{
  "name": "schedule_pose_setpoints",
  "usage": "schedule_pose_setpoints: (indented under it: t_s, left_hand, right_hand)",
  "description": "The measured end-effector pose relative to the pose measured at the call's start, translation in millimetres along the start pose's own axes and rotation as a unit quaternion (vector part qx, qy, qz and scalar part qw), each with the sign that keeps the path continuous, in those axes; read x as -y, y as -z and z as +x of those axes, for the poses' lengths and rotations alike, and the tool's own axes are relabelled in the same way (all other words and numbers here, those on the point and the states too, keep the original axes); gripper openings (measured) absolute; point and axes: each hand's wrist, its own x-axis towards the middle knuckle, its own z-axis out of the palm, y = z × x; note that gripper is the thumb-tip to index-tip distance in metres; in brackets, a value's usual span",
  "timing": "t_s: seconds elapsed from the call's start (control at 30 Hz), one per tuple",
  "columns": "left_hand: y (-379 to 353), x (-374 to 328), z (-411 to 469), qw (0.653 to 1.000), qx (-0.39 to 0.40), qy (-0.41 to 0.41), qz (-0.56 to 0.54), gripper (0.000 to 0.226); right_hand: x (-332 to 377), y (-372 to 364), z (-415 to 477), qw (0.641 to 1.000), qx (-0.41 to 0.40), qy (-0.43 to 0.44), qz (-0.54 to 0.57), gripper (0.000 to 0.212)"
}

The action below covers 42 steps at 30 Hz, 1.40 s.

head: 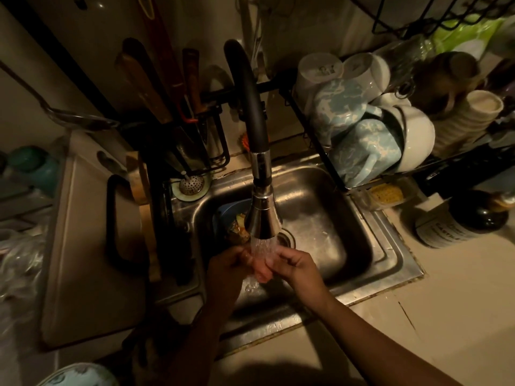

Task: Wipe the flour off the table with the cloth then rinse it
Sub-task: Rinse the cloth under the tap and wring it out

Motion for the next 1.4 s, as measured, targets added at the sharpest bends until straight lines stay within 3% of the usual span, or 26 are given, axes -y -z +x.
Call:
schedule_pose_setpoints:
  t_s: [0.07, 0.17, 0.3, 0.43, 0.63, 0.73, 0.83, 1.03, 1.2, 1.3, 1.4]
  left_hand:
    - [3.5, 1.5, 1.0, 1.0, -0.012, 0.0, 0.005, 0.01]
    - [-6.4, -1.7, -3.2, 0.999, -0.03, 0.003, 0.045, 0.031]
    - [-17.8, 5.0, -0.3, 0.98, -0.051, -0.025, 0.192, 0.023]
    - [-18.9, 4.9, 7.3, 0.979, -0.101, -0.011, 0.175, 0.016]
    - [-24.1, 7.3, 3.7, 0.984, -0.055, -0.009, 0.17, 0.012]
    - [-14.8, 3.9, 7.5, 0.99, -0.085, 0.003, 0.11, 0.028]
    - [-9.2, 1.1, 6.4, 0.994, -0.085, 0.022, 0.067, 0.046]
    - [-25.2, 2.9, -5.8, 0.991, -0.076, 0.013, 0.108, 0.023]
    - [-24.1, 1.4, -3.2, 0.989, -0.12, 0.031, 0.075, 0.035]
    - [-28.8, 1.1, -5.7, 0.992, -0.101, 0.02, 0.067, 0.029]
    - [-27.5, -2.3, -6.2, 0.991, -0.122, 0.017, 0.057, 0.045]
  right_hand:
    - [-1.3, -1.6, -2.7, 0.998, 0.002, 0.013, -0.061, 0.021]
    - [-3.2, -1.3, 4.0, 0.992, -0.061, -0.006, -0.114, 0.015]
    - [-0.7, -3.6, 5.5, 0.98, -0.084, -0.001, -0.18, 0.035]
    - [8.5, -2.1, 8.3, 0.969, -0.036, 0.009, -0.243, 0.044]
    - [-0.4, 0.0, 11.8, 0.966, -0.129, 0.009, -0.223, 0.022]
    - [4.3, -9.5, -0.7, 0.977, -0.055, 0.027, -0.205, 0.023]
    - [8.0, -17.6, -5.6, 0.973, 0.003, 0.029, -0.23, 0.008]
    - [1.0, -2.5, 7.4, 0.969, -0.121, 0.015, -0.213, 0.018]
    - [9.2, -10.5, -6.0, 0.961, -0.013, 0.016, -0.276, 0.021]
    - [11.0, -0.4, 6.6, 0.957, -0.045, 0.033, -0.283, 0.025]
    - [1.3, -3.9, 6.3, 0.965, -0.097, 0.02, -0.242, 0.027]
